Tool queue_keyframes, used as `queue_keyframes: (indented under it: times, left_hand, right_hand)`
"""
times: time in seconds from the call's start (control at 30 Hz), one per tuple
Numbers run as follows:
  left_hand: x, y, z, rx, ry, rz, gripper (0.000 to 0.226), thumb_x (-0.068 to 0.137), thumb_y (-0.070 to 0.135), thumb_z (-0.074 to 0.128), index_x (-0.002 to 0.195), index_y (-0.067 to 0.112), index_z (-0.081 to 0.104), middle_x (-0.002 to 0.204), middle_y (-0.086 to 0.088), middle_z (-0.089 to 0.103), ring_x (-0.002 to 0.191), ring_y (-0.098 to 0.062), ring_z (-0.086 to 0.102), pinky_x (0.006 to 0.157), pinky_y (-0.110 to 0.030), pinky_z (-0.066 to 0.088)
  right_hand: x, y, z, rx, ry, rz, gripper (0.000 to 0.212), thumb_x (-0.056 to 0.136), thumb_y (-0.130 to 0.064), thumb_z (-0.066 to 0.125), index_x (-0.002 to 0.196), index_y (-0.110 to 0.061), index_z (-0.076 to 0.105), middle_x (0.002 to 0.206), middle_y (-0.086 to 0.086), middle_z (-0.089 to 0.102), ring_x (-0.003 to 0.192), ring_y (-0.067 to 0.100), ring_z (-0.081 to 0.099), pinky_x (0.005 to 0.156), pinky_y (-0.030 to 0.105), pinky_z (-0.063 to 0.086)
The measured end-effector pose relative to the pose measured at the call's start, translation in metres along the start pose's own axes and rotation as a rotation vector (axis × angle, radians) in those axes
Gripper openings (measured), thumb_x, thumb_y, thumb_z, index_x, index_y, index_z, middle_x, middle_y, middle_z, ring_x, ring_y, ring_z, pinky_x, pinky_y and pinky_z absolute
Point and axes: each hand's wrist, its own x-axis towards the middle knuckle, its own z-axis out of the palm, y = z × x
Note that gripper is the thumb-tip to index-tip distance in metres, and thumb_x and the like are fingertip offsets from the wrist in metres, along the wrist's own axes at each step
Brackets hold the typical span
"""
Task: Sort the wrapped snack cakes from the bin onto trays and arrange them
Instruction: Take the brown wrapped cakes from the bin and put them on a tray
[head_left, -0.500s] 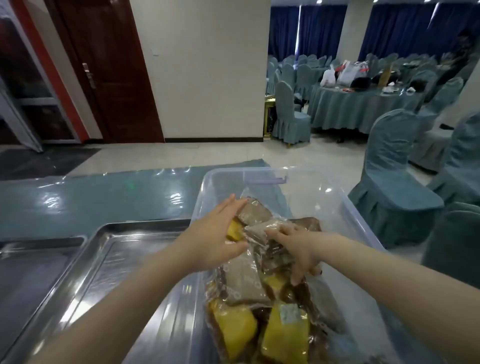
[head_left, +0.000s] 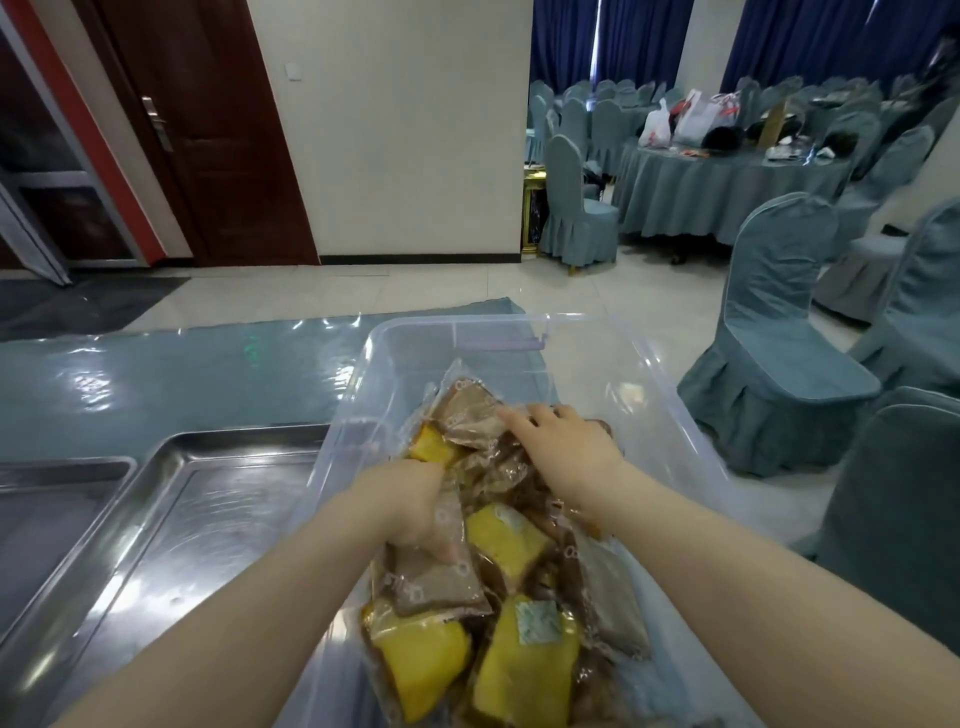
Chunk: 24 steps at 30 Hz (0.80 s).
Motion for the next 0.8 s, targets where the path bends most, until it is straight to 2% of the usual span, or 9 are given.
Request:
queue_keyframes:
  times: [0.1, 0.23, 0.3, 0.37, 0.43, 0.5, 0.67, 0.73, 0.8]
  left_hand:
    - [-0.006, 0.003, 0.003, 0.02, -0.055, -0.022, 0.083, 0.054, 0.057, 0.081, 0.117, 0.017, 0.045, 0.12, -0.001, 0.056, 0.103, -0.023, 0.054, 0.084, -0.034, 0.047]
    - [-0.013, 0.005, 0.002, -0.012, -0.003, -0.034, 0.066, 0.061, 0.044, 0.084, 0.11, 0.011, 0.053, 0.11, -0.004, 0.061, 0.098, -0.024, 0.059, 0.084, -0.038, 0.051]
    - [-0.017, 0.004, 0.001, -0.02, 0.086, -0.067, 0.052, 0.066, 0.039, 0.082, 0.1, 0.011, 0.055, 0.102, -0.004, 0.063, 0.091, -0.023, 0.06, 0.078, -0.038, 0.051]
    - [-0.02, 0.005, -0.002, 0.012, 0.192, -0.09, 0.041, 0.071, 0.033, 0.079, 0.094, 0.013, 0.052, 0.094, -0.003, 0.062, 0.085, -0.021, 0.059, 0.069, -0.034, 0.047]
    - [-0.023, 0.006, -0.002, 0.047, 0.31, -0.12, 0.035, 0.077, 0.027, 0.073, 0.1, 0.017, 0.048, 0.096, -0.002, 0.061, 0.086, -0.023, 0.06, 0.065, -0.032, 0.042]
    - [-0.022, 0.004, -0.004, 0.019, 0.415, -0.133, 0.038, 0.078, 0.027, 0.07, 0.107, 0.021, 0.045, 0.103, -0.001, 0.061, 0.091, -0.024, 0.06, 0.066, -0.033, 0.042]
    - [-0.029, -0.007, -0.018, -0.128, 0.687, -0.097, 0.048, 0.074, 0.048, 0.072, 0.098, 0.029, 0.035, 0.1, 0.005, 0.059, 0.085, -0.021, 0.059, 0.061, -0.03, 0.035]
    - [-0.034, -0.016, -0.026, -0.256, 0.786, -0.081, 0.048, 0.072, 0.05, 0.072, 0.095, 0.032, 0.033, 0.097, 0.007, 0.059, 0.077, -0.019, 0.055, 0.053, -0.028, 0.031]
    - [-0.042, -0.026, -0.033, -0.427, 0.857, -0.056, 0.051, 0.07, 0.053, 0.073, 0.095, 0.037, 0.032, 0.092, 0.01, 0.056, 0.073, -0.014, 0.053, 0.051, -0.023, 0.032]
  right_hand:
    - [0.002, -0.001, 0.0, 0.017, 0.048, 0.06, 0.09, 0.081, 0.004, 0.059, 0.147, -0.029, 0.008, 0.152, 0.015, 0.017, 0.125, 0.039, 0.036, 0.076, 0.041, 0.049]
    - [-0.004, -0.007, 0.014, 0.021, -0.069, 0.007, 0.089, 0.083, 0.0, 0.058, 0.148, -0.032, 0.007, 0.156, 0.012, 0.006, 0.139, 0.044, 0.014, 0.091, 0.049, 0.05]
    - [-0.005, -0.009, 0.018, 0.0, -0.169, -0.015, 0.078, 0.088, -0.002, 0.051, 0.148, -0.033, 0.011, 0.154, 0.016, 0.014, 0.138, 0.047, 0.016, 0.094, 0.053, 0.047]
    - [-0.005, -0.011, 0.012, 0.028, -0.148, -0.031, 0.069, 0.09, -0.005, 0.049, 0.147, -0.033, 0.02, 0.149, 0.016, 0.028, 0.133, 0.044, 0.032, 0.094, 0.05, 0.047]
    - [-0.004, -0.011, 0.003, 0.089, -0.062, -0.044, 0.07, 0.088, -0.005, 0.05, 0.144, -0.037, 0.024, 0.141, 0.01, 0.044, 0.117, 0.035, 0.053, 0.081, 0.041, 0.049]
    - [-0.004, -0.011, -0.004, 0.117, 0.001, -0.032, 0.072, 0.087, -0.003, 0.05, 0.143, -0.039, 0.023, 0.131, 0.005, 0.054, 0.101, 0.031, 0.062, 0.07, 0.039, 0.049]
    - [-0.006, -0.01, -0.024, 0.244, 0.113, 0.068, 0.077, 0.083, -0.009, 0.056, 0.143, -0.04, 0.019, 0.121, 0.001, 0.06, 0.092, 0.03, 0.062, 0.071, 0.039, 0.053]
    - [-0.008, -0.007, -0.034, 0.35, 0.186, 0.123, 0.078, 0.084, -0.008, 0.054, 0.144, -0.043, 0.018, 0.115, -0.001, 0.061, 0.088, 0.028, 0.061, 0.065, 0.035, 0.049]
    - [-0.013, -0.003, -0.045, 0.444, 0.248, 0.161, 0.077, 0.086, -0.013, 0.058, 0.144, -0.044, 0.02, 0.098, -0.006, 0.059, 0.076, 0.019, 0.054, 0.057, 0.03, 0.041]
